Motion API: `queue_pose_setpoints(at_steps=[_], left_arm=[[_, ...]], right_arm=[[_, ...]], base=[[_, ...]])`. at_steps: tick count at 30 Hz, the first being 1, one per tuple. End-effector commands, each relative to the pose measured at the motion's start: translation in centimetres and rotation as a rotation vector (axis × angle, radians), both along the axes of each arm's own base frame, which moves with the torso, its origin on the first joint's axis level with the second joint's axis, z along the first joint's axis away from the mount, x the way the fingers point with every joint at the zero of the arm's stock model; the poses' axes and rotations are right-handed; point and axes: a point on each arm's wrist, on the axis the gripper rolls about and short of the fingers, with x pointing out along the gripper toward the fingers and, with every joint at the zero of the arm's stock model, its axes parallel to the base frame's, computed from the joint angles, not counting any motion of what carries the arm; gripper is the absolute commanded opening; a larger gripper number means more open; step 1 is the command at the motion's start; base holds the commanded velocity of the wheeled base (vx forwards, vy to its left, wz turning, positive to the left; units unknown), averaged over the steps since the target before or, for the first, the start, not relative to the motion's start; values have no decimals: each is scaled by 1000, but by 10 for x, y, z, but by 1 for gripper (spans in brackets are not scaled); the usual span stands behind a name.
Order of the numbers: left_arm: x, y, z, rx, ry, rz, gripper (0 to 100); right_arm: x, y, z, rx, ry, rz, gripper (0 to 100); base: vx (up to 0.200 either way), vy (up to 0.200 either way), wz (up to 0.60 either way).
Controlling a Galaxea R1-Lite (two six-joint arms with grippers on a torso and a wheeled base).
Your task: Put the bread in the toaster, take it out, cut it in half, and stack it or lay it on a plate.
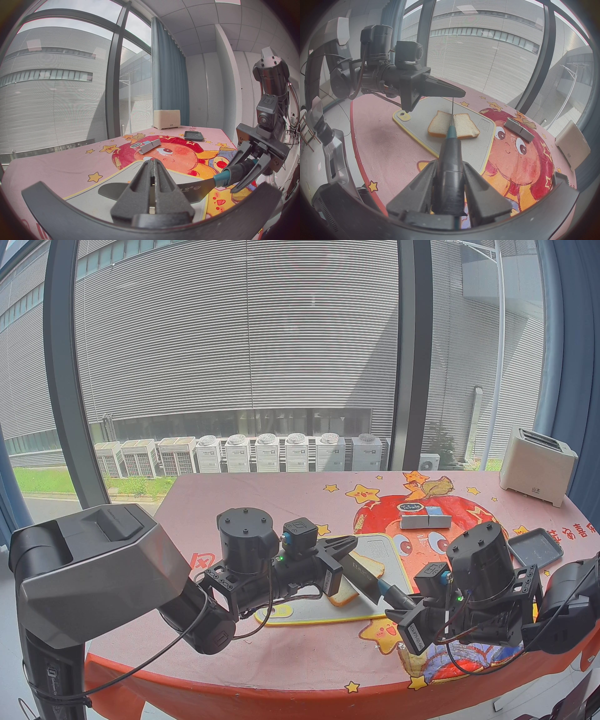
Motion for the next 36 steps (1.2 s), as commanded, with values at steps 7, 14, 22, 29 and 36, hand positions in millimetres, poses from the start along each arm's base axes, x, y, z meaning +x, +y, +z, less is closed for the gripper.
queue_pose_setpoints(at_steps=[7,14,22,29,36], left_arm=[[2,-5,-9,10,12,-7,0],[4,-7,-22,28,37,-6,0],[4,-7,-34,44,57,-6,0],[4,-6,-34,44,57,-4,0],[5,-3,-30,39,51,2,0]], right_arm=[[1,1,1,3,-1,-1,0],[0,0,-1,-10,-6,-15,0],[0,1,1,-6,-11,-13,0],[-1,2,-1,-11,-7,-8,0],[1,8,-1,-5,-9,2,0]], base=[[0,0,0],[0,0,0],[0,0,0],[0,0,0],[0,0,0]])
